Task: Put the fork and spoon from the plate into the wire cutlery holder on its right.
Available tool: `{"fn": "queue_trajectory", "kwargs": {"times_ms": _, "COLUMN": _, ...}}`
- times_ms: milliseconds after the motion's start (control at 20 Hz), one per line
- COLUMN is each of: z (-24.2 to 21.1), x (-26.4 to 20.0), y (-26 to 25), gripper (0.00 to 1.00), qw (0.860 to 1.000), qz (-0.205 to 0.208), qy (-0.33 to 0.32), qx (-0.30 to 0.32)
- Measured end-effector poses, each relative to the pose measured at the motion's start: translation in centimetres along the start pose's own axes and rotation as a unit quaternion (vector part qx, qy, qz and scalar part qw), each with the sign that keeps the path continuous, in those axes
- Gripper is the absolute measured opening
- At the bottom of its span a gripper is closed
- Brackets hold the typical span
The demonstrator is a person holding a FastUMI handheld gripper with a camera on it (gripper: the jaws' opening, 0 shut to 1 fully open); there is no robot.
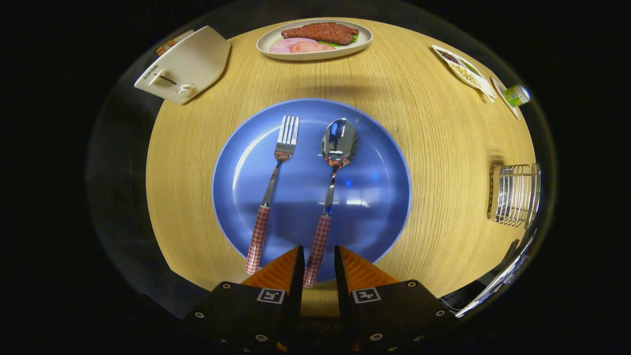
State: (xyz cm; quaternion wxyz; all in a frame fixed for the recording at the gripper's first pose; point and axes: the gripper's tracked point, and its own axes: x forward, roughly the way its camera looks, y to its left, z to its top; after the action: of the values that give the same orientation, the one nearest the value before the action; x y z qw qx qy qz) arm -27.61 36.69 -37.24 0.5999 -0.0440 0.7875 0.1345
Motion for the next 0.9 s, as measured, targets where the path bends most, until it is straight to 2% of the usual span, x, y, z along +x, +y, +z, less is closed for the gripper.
{"fn": "queue_trajectory", "kwargs": {"times_ms": 250, "z": -1.0, "x": 0.8, "y": 0.3, "gripper": 0.22, "qw": 1.000, "qz": -0.008, "qy": 0.014, "qx": 0.014}}
{"fn": "queue_trajectory", "kwargs": {"times_ms": 400, "z": -0.7, "x": 0.2, "y": 0.9, "gripper": 0.13, "qw": 1.000, "qz": 0.017, "qy": 0.008, "qx": 0.023}}
{"fn": "queue_trajectory", "kwargs": {"times_ms": 700, "z": 0.4, "x": -2.5, "y": -1.1, "gripper": 0.10, "qw": 0.999, "qz": 0.039, "qy": -0.029, "qx": 0.012}}
{"fn": "queue_trajectory", "kwargs": {"times_ms": 900, "z": 0.7, "x": -6.3, "y": -4.2, "gripper": 0.10, "qw": 0.997, "qz": 0.049, "qy": -0.057, "qx": 0.016}}
